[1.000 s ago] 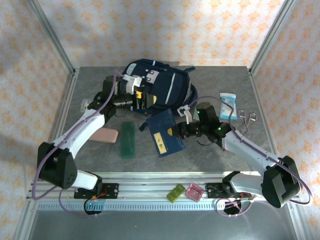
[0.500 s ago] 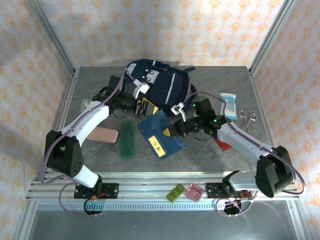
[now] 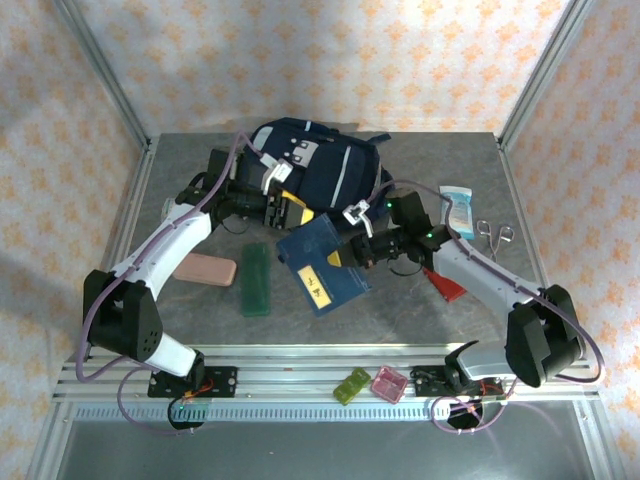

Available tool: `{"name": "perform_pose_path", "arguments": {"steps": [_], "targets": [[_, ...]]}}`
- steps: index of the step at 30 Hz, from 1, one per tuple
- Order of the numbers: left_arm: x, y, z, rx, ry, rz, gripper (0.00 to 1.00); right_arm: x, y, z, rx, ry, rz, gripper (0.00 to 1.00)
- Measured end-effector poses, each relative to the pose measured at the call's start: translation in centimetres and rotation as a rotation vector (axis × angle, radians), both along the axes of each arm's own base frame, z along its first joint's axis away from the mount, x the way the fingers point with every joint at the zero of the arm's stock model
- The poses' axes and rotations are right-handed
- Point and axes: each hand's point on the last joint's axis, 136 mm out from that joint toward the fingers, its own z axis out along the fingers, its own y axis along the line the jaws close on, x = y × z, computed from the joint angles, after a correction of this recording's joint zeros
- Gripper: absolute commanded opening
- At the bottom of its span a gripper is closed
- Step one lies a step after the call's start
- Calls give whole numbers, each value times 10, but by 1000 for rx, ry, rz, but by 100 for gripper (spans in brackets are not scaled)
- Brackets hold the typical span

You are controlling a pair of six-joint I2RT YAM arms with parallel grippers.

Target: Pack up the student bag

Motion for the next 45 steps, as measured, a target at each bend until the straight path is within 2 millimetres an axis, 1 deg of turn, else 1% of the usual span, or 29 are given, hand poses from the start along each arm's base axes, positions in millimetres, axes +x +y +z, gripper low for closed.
{"name": "perform_pose_path", "arguments": {"steps": [2, 4, 6, 10, 11, 12, 14, 16, 18, 20, 21, 23, 25, 26, 28, 30, 31, 33, 35, 38, 42, 45], "targets": [[-5, -5, -2, 11, 6, -23, 70, 3, 3, 7, 15, -18, 11, 0], [-10, -10, -7, 25, 13, -52, 59, 7, 6, 12, 25, -35, 22, 0], [-14, -15, -11, 32, 21, -79, 40, 10, 7, 12, 23, -38, 26, 0], [-20, -15, -10, 30, 25, -109, 3, 15, 8, 0, 2, -7, 25, 0], [-21, -15, -10, 32, 27, -111, 0, 16, 7, -2, 0, -10, 24, 4], [-21, -15, -11, 32, 32, -111, 0, 17, 6, -2, 1, -13, 22, 13], [-20, -16, -11, 31, 35, -110, 0, 20, 4, -2, -2, -8, 11, 26], [-17, -15, -10, 32, 45, -94, 0, 33, -4, -3, -16, -4, -46, 36], [-4, -14, -11, 23, 52, -38, 0, 56, -23, -1, -36, -6, -161, 45], [11, -10, -15, -7, 75, 59, 0, 80, -48, 9, -43, -34, -314, 54], [20, -5, -20, -28, 99, 134, 0, 89, -62, 16, -39, -50, -391, 59], [35, 8, -29, -80, 150, 281, 0, 100, -88, 28, -17, -83, -540, 71], [50, 23, -35, -145, 200, 434, 0, 99, -104, 39, 26, -103, -654, 75], [59, 32, -33, -190, 218, 517, 0, 96, -108, 43, 60, -109, -694, 76], [74, 44, -24, -287, 235, 643, 0, 88, -112, 45, 128, -102, -755, 78], [84, 55, -5, -404, 231, 744, 0, 84, -118, 41, 184, -91, -826, 82], [87, 59, 5, -461, 225, 779, 0, 82, -119, 39, 207, -88, -852, 83], [90, 65, 26, -574, 207, 832, 0, 77, -118, 36, 258, -86, -890, 84], [89, 69, 47, -695, 187, 874, 0, 72, -114, 38, 319, -96, -911, 84], [77, 63, 64, -813, 178, 903, 0, 68, -108, 51, 424, -130, -937, 84], [60, 46, 75, -922, 182, 917, 0, 65, -91, 72, 535, -182, -932, 84], [53, 36, 81, -986, 201, 905, 0, 68, -78, 82, 589, -202, -921, 84]]}}
